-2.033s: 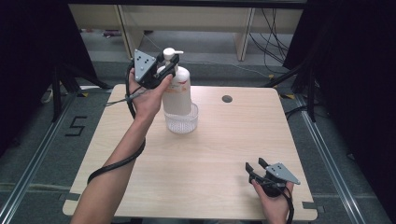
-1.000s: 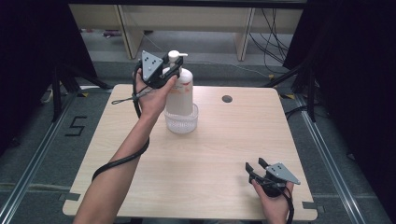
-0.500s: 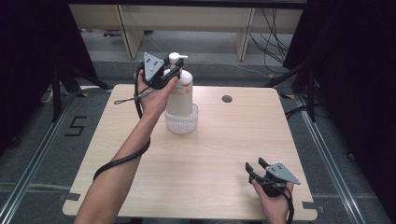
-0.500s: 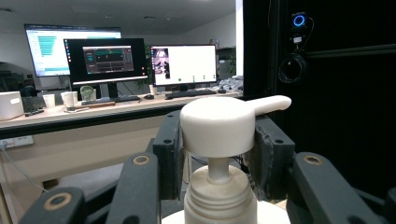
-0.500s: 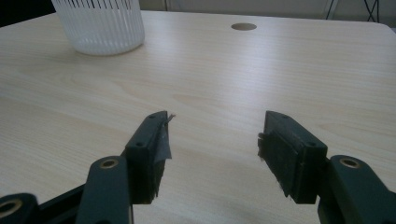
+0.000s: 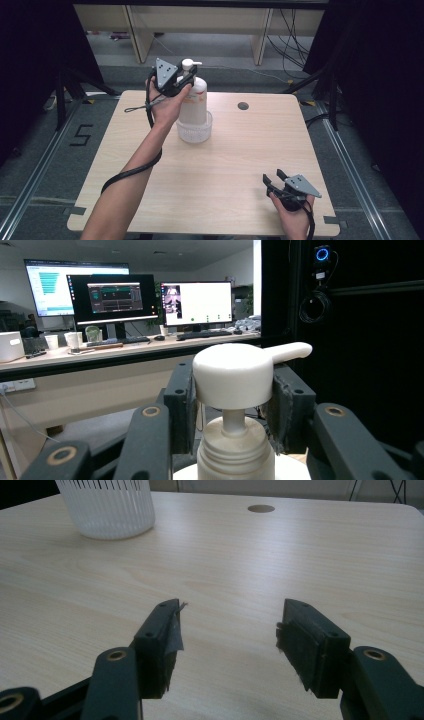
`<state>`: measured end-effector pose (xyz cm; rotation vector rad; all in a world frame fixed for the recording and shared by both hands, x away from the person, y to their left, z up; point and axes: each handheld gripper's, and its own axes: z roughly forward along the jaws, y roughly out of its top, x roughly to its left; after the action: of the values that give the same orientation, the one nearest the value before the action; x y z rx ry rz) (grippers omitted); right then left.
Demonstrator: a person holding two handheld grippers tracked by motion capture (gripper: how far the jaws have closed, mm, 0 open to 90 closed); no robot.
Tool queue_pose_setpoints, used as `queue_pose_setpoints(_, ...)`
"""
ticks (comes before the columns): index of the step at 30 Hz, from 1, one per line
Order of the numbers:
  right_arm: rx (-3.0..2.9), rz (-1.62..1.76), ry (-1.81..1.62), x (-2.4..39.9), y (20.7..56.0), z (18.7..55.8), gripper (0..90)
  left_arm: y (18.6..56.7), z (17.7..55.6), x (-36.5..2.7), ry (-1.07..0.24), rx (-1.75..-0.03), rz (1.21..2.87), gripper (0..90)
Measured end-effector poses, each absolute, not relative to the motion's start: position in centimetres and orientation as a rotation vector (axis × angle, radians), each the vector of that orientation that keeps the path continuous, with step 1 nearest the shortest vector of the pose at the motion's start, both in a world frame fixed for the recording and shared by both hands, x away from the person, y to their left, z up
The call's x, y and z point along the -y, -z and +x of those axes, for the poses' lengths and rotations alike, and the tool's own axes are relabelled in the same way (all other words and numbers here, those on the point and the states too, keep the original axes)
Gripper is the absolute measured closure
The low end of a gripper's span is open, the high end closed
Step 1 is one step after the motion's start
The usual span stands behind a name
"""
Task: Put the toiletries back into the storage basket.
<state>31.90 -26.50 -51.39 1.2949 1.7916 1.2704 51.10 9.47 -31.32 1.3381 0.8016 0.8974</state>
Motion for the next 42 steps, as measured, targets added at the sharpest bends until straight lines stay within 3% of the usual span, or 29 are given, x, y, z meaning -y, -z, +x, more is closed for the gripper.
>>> queue_pose_setpoints(42,-1.815,1.282,-1.246,26.6,51.3,31.8,42.0,33.6,51.5,-9.0,-0.886,-0.836,1.395,59.0)
